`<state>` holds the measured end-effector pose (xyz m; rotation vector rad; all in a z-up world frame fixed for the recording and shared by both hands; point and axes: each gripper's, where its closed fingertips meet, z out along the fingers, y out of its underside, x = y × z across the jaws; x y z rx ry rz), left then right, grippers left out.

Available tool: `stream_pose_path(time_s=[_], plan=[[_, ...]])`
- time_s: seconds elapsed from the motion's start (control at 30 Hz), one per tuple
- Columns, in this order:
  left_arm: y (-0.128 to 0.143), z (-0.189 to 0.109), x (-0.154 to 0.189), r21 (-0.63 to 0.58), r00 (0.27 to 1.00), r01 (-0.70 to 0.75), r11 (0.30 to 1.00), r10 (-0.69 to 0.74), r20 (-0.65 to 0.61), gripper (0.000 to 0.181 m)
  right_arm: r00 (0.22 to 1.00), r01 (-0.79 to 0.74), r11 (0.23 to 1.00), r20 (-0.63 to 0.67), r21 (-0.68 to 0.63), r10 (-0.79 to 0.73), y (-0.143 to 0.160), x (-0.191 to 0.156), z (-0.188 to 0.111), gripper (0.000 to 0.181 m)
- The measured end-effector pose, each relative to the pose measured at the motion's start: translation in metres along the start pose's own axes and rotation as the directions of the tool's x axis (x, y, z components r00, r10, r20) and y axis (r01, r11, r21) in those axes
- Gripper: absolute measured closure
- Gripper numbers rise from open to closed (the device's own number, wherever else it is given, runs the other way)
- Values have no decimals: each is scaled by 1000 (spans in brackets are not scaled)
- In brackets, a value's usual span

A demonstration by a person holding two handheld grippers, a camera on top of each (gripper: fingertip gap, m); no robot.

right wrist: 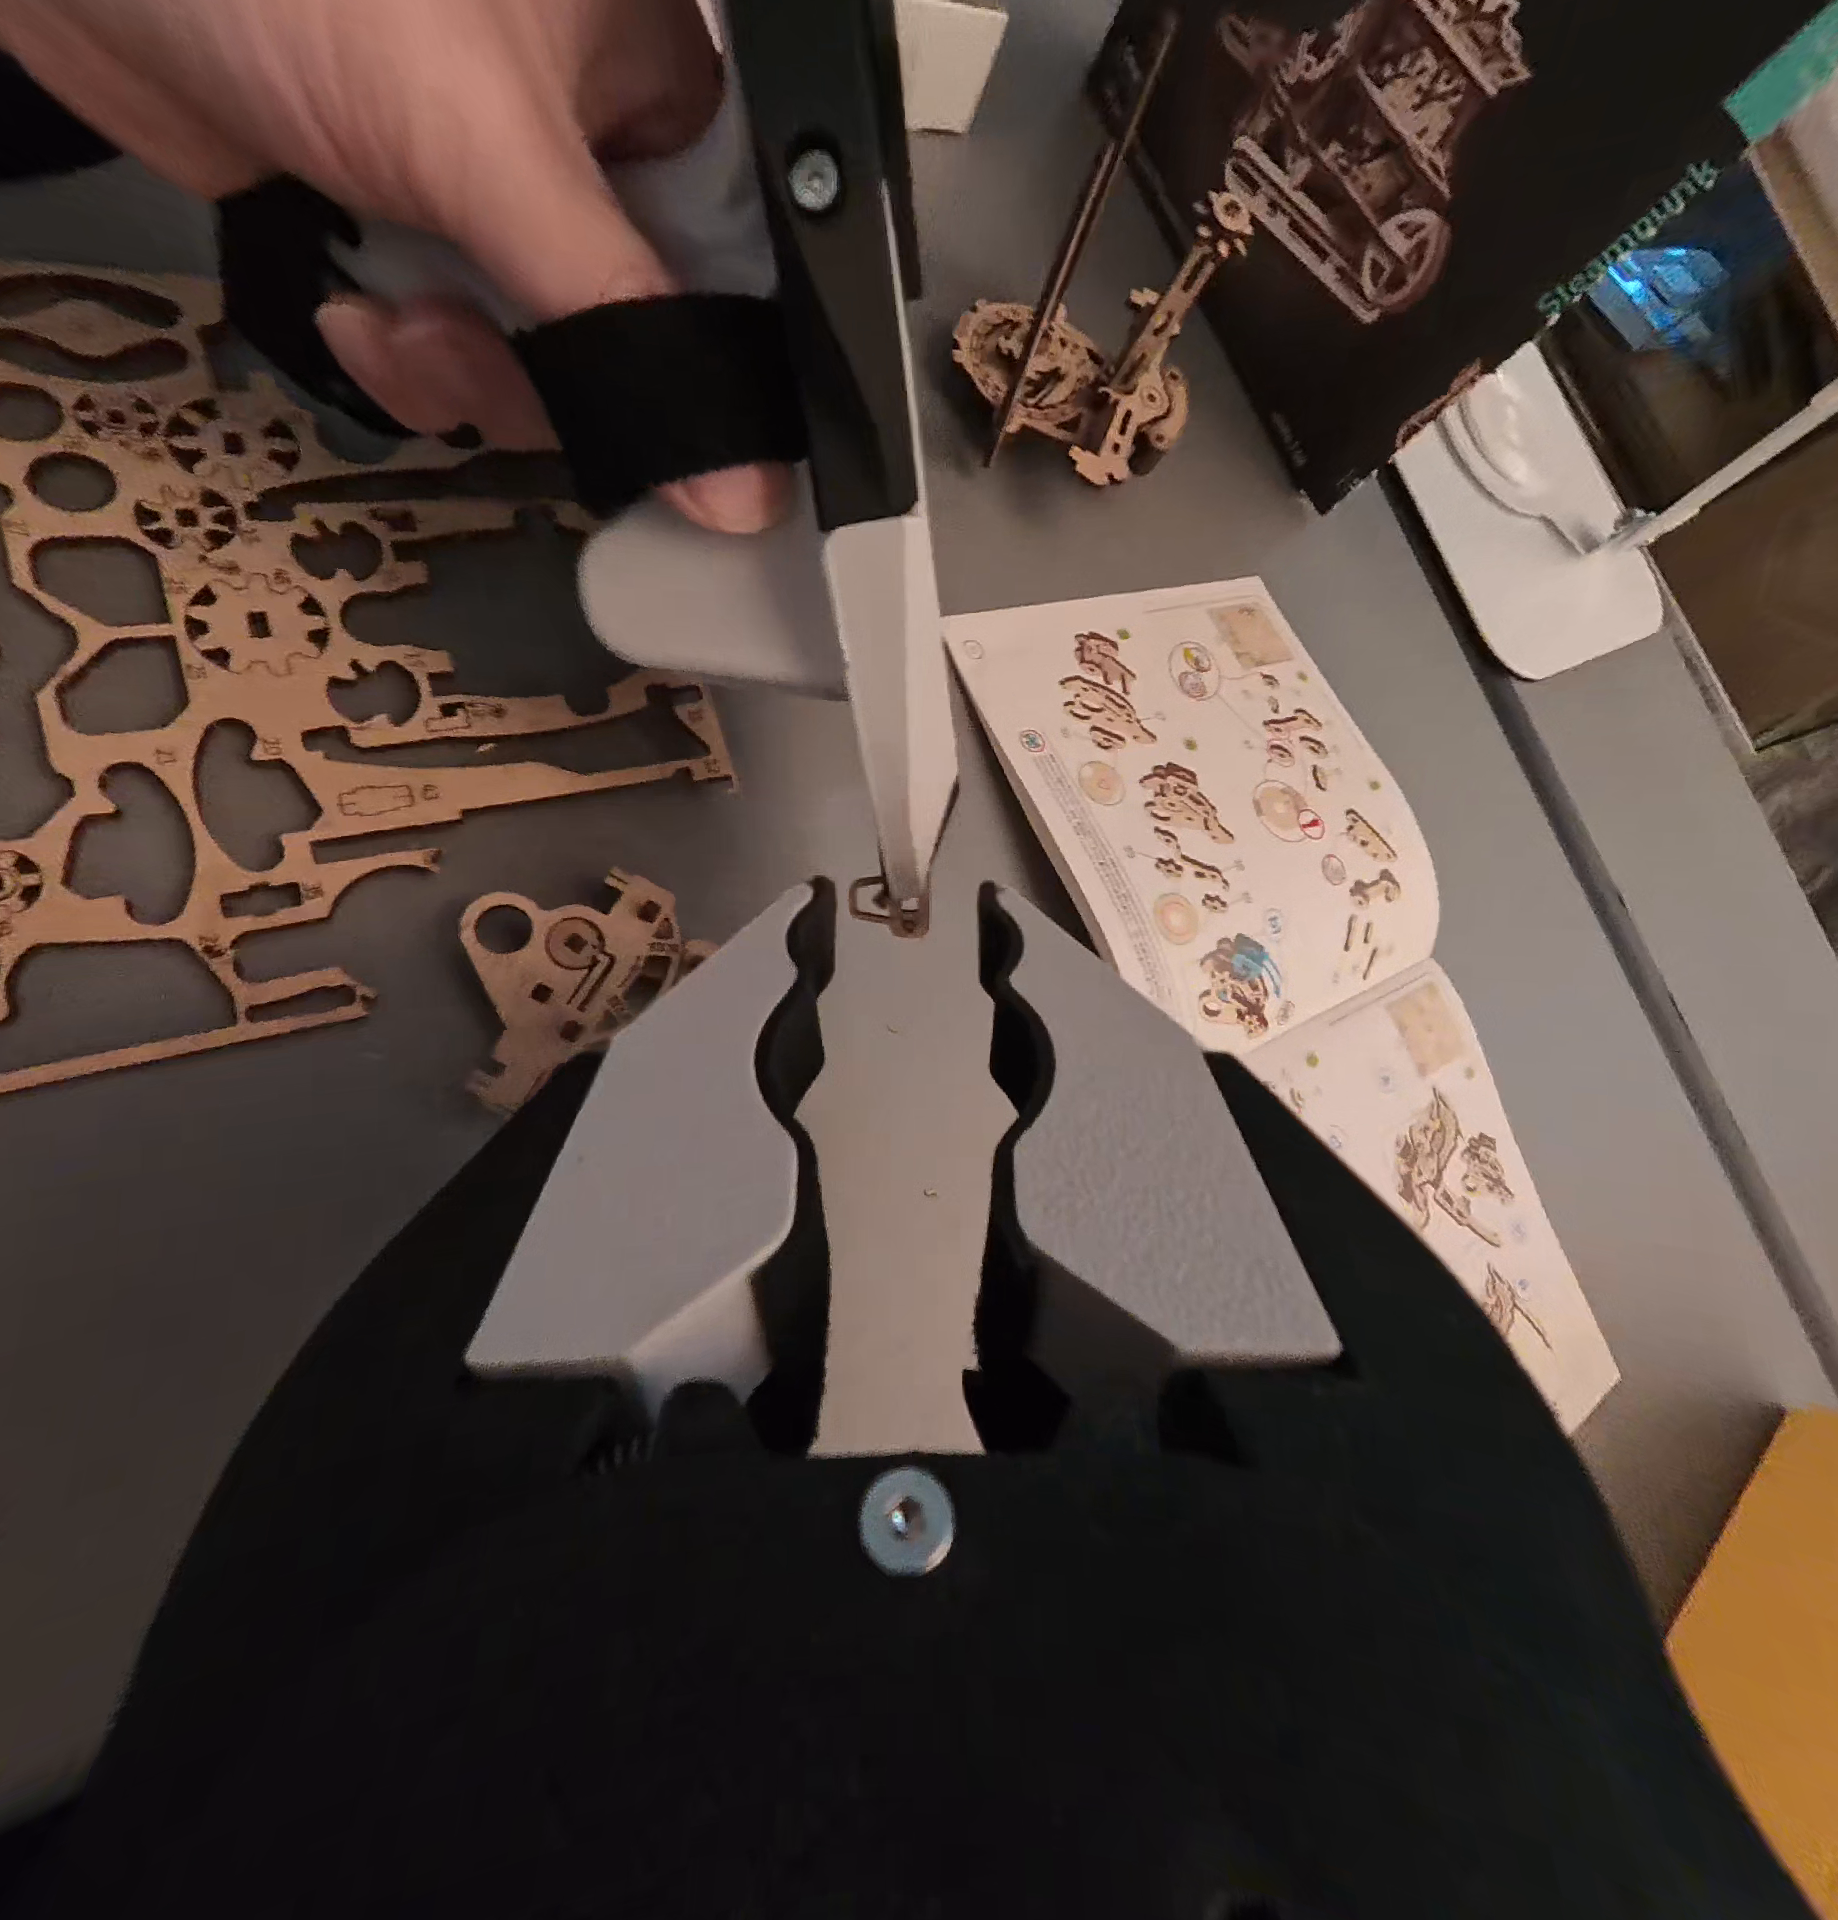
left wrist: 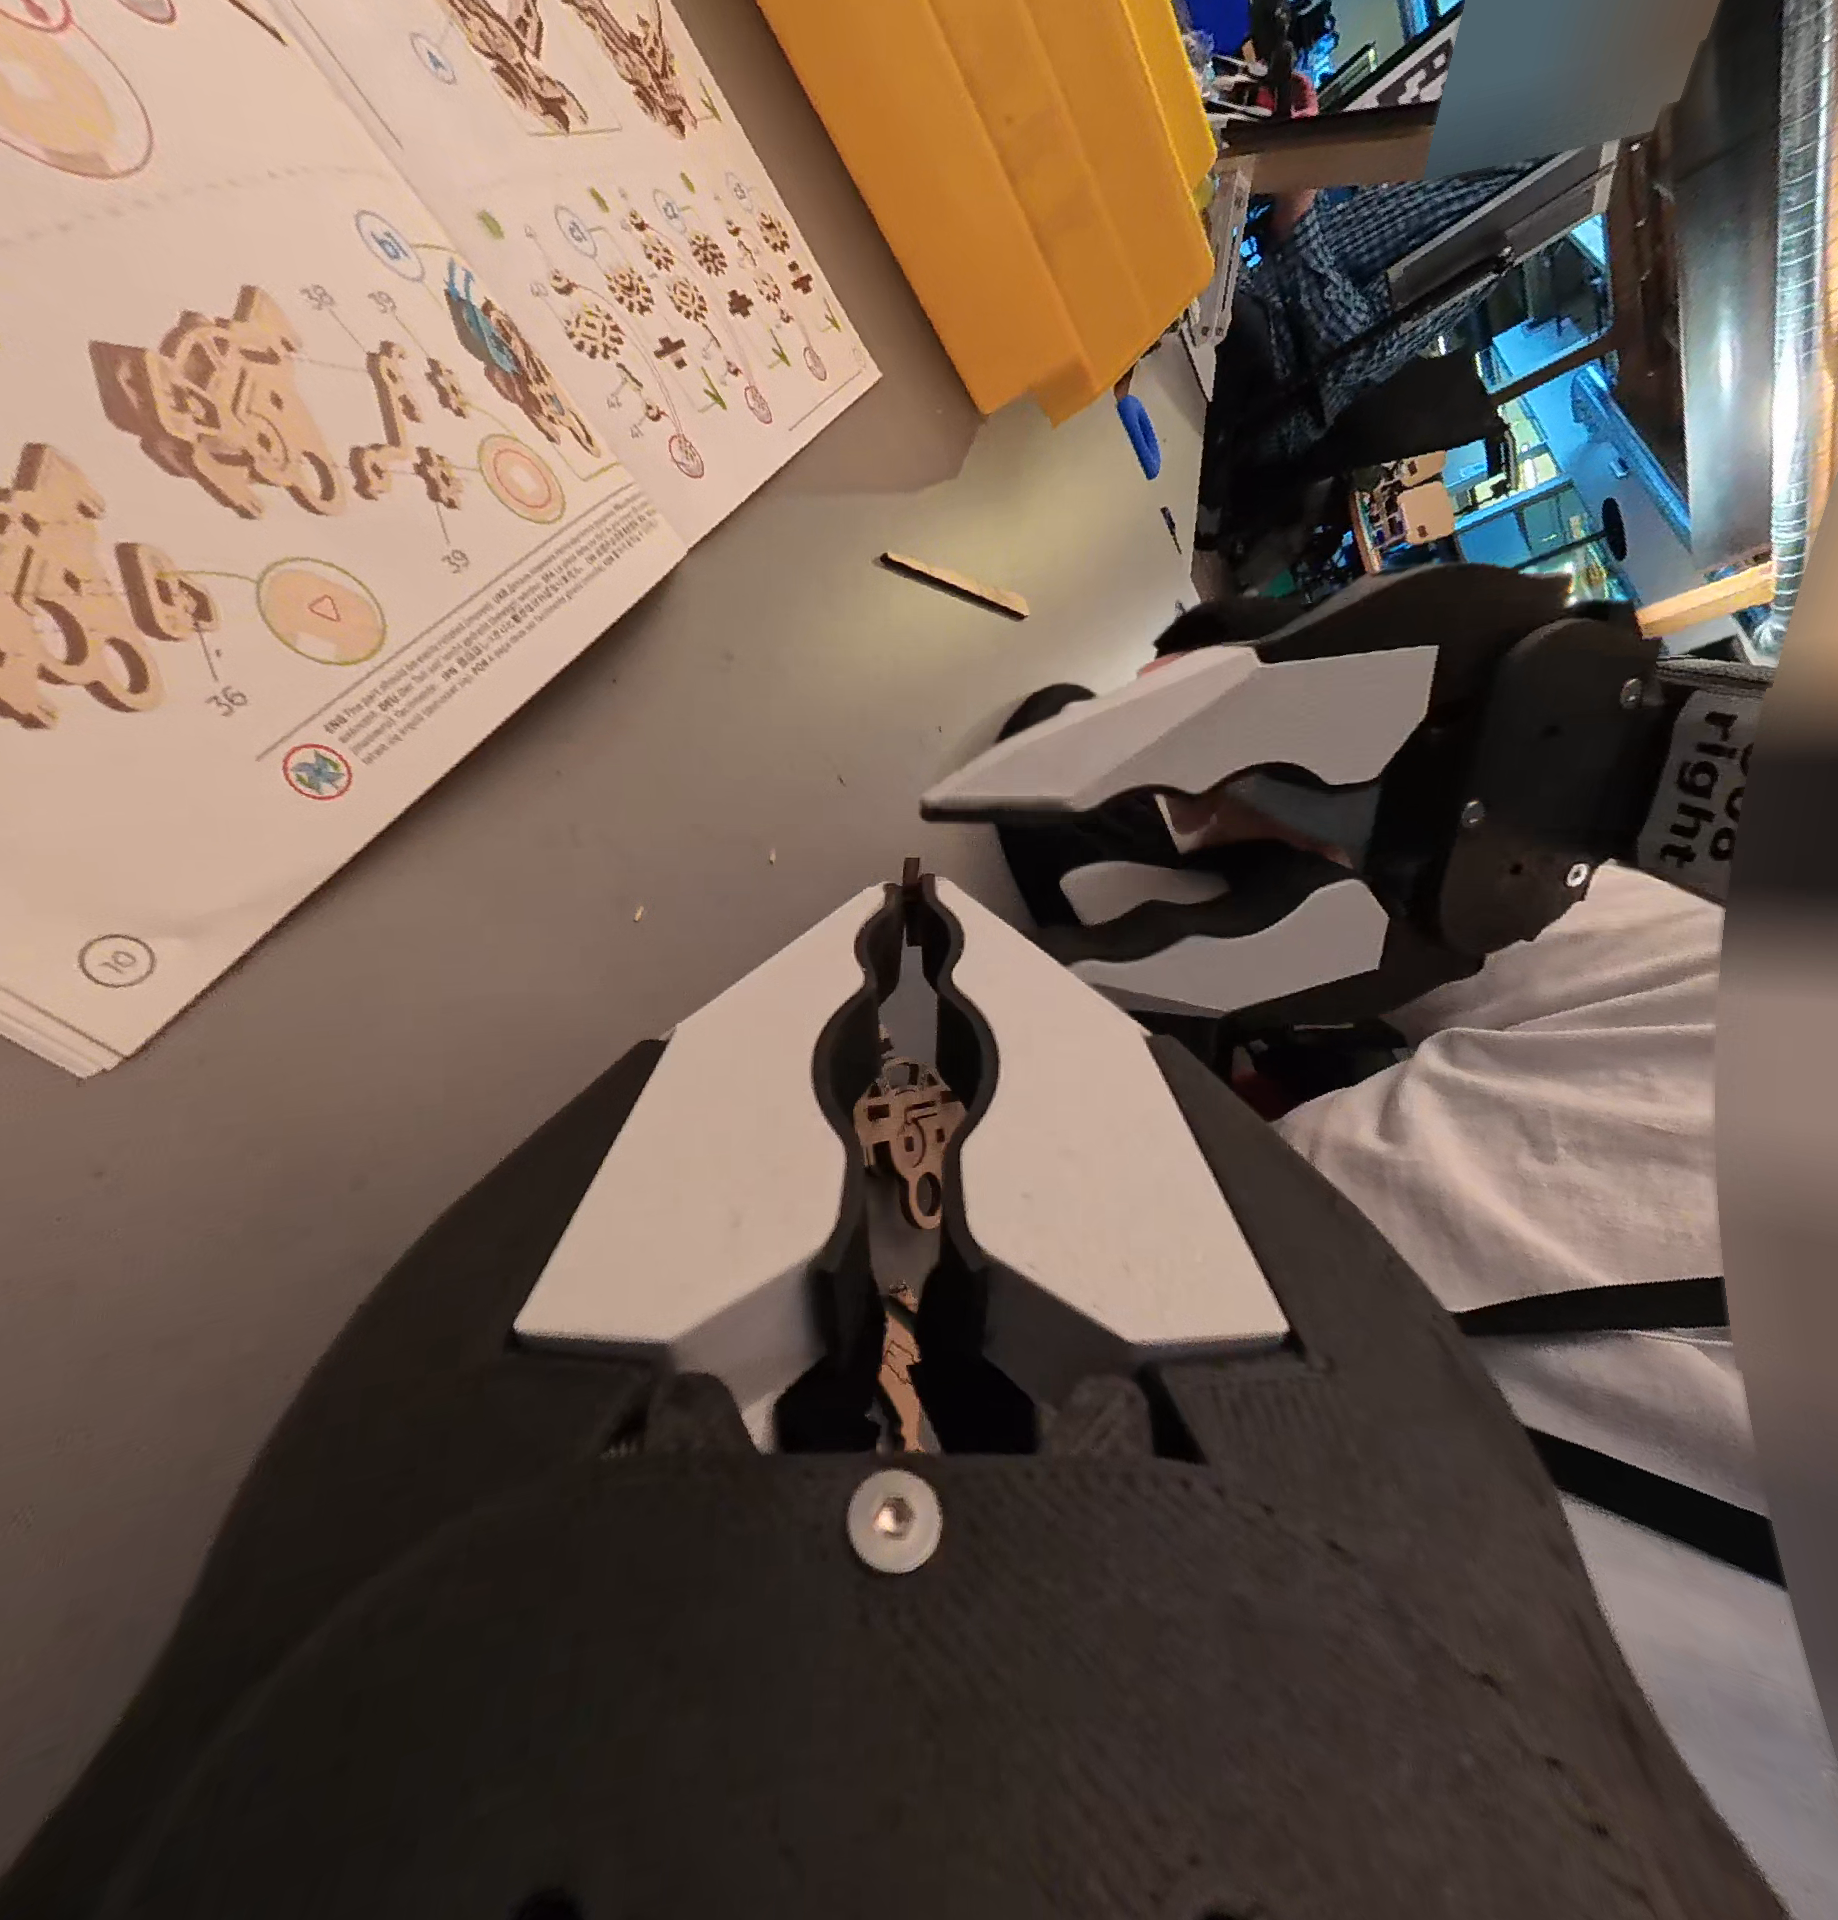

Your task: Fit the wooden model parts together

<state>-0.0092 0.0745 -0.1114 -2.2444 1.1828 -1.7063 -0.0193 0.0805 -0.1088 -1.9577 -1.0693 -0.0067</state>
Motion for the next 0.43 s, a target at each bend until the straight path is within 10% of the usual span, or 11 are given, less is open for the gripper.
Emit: stream_pose_path(time_s=[0.43], plan=[[3,-9,15,-43,997,-24,999,21,-72,162,999,-6,1000,54,-30,8,6,-7,1,168]])
